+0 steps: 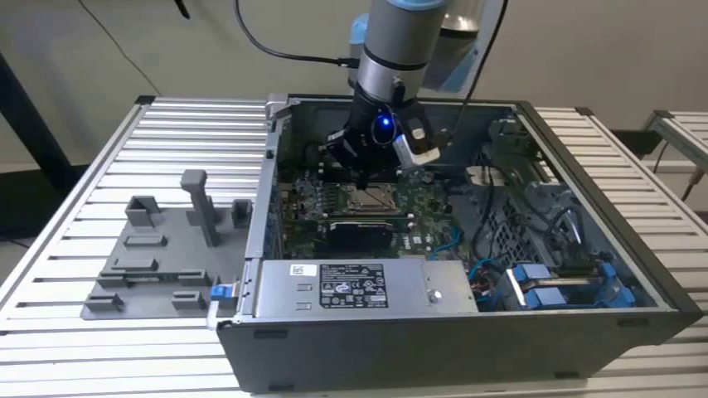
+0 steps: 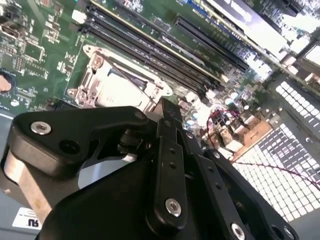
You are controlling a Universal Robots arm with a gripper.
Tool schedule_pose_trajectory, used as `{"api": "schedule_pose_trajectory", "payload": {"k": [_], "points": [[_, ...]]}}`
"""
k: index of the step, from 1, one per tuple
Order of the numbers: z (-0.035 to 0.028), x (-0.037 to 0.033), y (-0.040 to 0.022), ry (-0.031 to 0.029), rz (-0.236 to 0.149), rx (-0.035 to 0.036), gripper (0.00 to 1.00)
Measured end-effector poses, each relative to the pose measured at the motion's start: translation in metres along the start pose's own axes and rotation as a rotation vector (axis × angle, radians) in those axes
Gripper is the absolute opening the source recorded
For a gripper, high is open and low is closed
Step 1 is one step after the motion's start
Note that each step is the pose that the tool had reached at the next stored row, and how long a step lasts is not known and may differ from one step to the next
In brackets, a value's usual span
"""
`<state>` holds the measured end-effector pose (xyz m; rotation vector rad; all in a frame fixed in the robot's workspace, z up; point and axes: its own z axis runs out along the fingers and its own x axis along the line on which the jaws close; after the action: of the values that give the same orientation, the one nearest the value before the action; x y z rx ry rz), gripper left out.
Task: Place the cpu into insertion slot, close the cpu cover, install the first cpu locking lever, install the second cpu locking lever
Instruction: 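Install the second cpu locking lever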
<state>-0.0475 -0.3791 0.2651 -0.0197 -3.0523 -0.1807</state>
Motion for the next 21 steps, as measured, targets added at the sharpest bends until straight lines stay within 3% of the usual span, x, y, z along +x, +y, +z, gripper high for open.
{"api": "schedule_pose_trajectory", "payload": {"k": [18,21], "points": [[0.0090,0.0138,-0.0010,-0.0120,0.005,-0.0005,0.11],[0.0060,0.0144,-0.0007,-0.0115,0.006,-0.0035,0.11]]}}
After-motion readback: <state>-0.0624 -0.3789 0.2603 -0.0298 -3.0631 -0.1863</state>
